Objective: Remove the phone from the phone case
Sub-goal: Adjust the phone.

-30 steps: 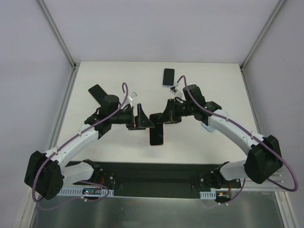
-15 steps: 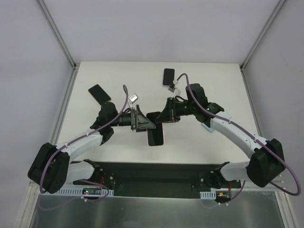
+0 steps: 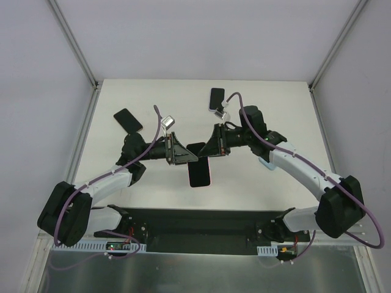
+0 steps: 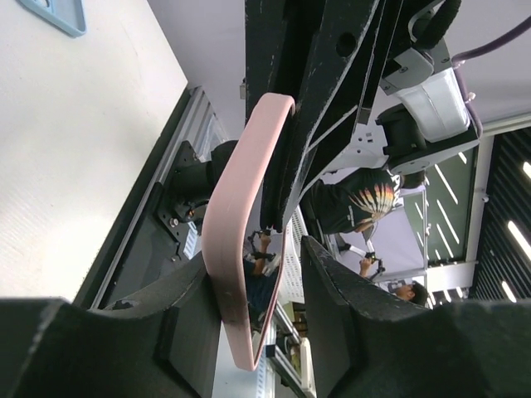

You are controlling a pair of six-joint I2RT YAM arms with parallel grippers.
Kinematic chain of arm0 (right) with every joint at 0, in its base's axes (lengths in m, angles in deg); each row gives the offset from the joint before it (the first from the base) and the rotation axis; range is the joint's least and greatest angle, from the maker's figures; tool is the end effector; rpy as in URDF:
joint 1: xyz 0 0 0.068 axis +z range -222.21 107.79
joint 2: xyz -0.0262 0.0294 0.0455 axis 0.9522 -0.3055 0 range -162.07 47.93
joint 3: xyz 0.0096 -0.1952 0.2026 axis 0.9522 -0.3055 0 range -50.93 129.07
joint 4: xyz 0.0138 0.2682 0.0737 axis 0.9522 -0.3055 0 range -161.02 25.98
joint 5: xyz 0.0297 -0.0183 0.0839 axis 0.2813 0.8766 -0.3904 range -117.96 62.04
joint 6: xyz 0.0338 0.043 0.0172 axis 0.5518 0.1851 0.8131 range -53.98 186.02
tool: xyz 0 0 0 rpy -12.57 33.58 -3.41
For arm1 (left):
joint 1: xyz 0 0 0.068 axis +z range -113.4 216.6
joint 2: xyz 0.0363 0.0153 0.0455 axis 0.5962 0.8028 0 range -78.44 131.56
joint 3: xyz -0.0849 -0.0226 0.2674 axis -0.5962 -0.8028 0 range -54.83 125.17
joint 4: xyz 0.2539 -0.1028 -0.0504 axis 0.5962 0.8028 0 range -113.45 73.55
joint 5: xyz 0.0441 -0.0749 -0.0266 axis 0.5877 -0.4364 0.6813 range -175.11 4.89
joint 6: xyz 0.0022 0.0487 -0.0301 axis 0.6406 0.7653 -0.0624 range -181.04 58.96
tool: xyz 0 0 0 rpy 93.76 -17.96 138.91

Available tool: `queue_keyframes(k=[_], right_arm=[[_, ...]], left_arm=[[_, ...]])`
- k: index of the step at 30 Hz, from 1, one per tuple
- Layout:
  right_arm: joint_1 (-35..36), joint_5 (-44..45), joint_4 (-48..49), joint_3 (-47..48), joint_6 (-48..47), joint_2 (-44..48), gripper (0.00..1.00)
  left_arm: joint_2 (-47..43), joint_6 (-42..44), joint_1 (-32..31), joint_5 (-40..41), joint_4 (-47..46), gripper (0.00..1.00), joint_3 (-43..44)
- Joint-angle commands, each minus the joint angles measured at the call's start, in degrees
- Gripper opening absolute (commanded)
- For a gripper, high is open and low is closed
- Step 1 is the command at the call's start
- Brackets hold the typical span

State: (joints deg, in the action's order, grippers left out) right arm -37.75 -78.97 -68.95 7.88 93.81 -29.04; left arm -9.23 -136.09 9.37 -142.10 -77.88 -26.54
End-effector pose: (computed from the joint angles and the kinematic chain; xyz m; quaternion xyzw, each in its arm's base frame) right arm 0.2448 0.2064 0.3154 -0.2808 0.7379 0.5647 0.2402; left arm 0.2110 -0.1466 0.2641 0.1221 0.6492 -0.7228 0.2032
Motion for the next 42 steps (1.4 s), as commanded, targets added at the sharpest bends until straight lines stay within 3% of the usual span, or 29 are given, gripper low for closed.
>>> queue_keyframes(k=[1,11,15,17,23,26,27,29,36,42], right_arm=[[-0.4,-2.3,4.3,1.4,1.4,-1.9,0.01],[-1.3,-4.5,4.6,3.9,1.6,-6.4,0.01],[-1.6,-4.8,4.6,4.0,1.5,-7.3,0.02],[-1.7,-4.8,4.6,3.9,1.4,-7.8,0.02],[-1.7,-3.6,3.3,4.0,1.1,-8.5,0.01],[-1.9,0.0,-4.2,6.1,-2.5,-7.9,0.37],[-2.0,0.9,-6.6,6.1,-3.1,-7.3,0.56],[-2.5,3.5,-8.7,6.0,-4.3,-4.8,0.67],[-3.5,8.3,-10.4,-1.7,-2.5,5.1,0.71],[-3.3,7.2,0.3,-12.5,7.2,14.7,0.71]], left_arm=[[-0.1,-4.1,0.6,-2.2,-12.7,0.38,0.0],[-0.1,-7.5,1.5,-3.1,-17.1,0.33,-0.4],[0.2,-7.9,1.7,-3.4,-17.5,0.15,-0.2],[0.4,-8.2,1.8,-3.5,-17.5,0.00,-0.2],[0.2,-8.7,2.4,-3.0,-17.5,0.00,-0.3],[-0.1,-8.0,3.2,-2.2,-14.8,0.00,-0.7],[-0.6,-7.8,3.5,-2.0,-13.9,0.00,-0.9],[-0.7,-7.5,4.3,-1.4,-12.1,0.00,-1.1],[-0.2,-8.3,5.7,1.1,-9.6,0.00,-1.0],[1.7,-12.5,6.6,4.0,-13.6,0.00,-1.3]])
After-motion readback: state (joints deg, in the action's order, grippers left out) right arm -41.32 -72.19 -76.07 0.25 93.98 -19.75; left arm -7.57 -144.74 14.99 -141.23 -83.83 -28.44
